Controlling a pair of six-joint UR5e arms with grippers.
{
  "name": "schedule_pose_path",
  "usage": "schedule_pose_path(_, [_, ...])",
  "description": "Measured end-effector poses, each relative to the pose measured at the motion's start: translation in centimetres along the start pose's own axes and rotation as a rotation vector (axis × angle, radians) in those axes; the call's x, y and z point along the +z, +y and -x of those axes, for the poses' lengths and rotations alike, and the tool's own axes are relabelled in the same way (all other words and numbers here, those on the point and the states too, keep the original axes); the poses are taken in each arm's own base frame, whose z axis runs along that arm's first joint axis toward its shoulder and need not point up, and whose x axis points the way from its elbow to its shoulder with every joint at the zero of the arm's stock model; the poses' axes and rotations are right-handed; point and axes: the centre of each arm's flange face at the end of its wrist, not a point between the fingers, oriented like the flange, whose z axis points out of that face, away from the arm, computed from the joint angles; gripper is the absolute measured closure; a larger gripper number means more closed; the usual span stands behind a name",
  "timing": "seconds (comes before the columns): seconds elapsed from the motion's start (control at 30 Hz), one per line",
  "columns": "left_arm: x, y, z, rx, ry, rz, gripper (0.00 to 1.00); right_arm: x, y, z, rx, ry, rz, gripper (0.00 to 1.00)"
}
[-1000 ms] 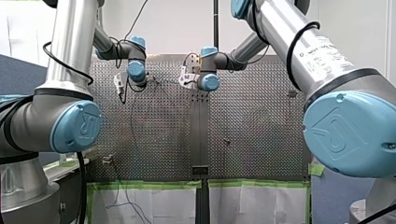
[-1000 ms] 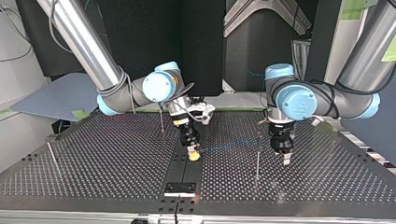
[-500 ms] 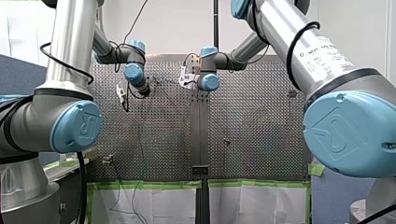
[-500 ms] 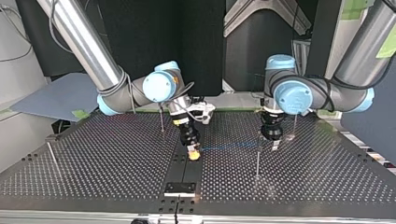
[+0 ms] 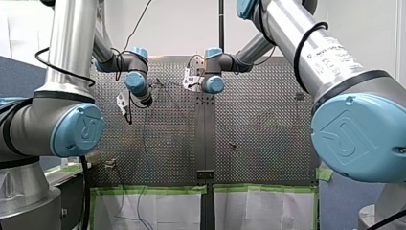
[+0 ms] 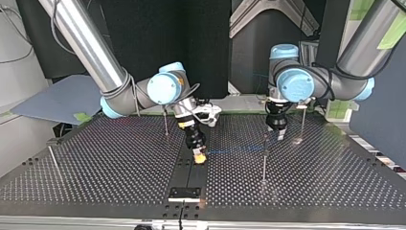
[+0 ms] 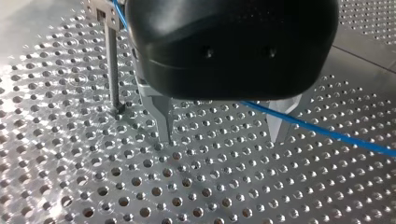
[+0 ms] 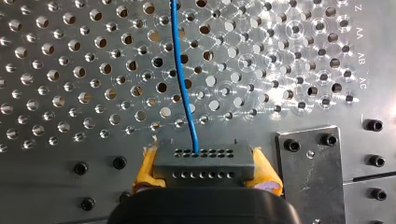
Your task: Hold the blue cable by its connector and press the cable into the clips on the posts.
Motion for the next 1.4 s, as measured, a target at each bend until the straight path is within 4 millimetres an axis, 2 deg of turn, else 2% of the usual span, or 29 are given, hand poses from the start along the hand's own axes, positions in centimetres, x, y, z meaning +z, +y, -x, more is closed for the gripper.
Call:
schedule_pose_path(0.17, [-1.4,0.4,0.7,-0.026,-0.017,0.005,0.0,-0.1,0.0,0.1,-0.002,-0.007,0.001,1.0])
schedule_pose_path(0.5, [-4.4,-0.5,2.9,-0.036,-0.021,-0.06,0.0,-0.1,0.0,0.1,-0.002,-0.009,0.001,1.0])
schedule_pose_path(0.93, [-8.7,-1.2,4.7,0.025,-0.006,-0.076,0.0,-0.2,0.0,0.2,0.002,-0.017,0.001,1.0])
schedule_pose_path(1.13, [-9.7,-1.7,4.8,0.07,0.008,-0.087,0.0,-0.2,-0.1,0.2,0.002,-0.018,0.001,1.0])
schedule_pose_path(1.4, [-10.0,-2.0,4.6,0.14,0.014,-0.096,0.0,-0.2,-0.1,0.2,0.002,-0.019,0.001,1.0])
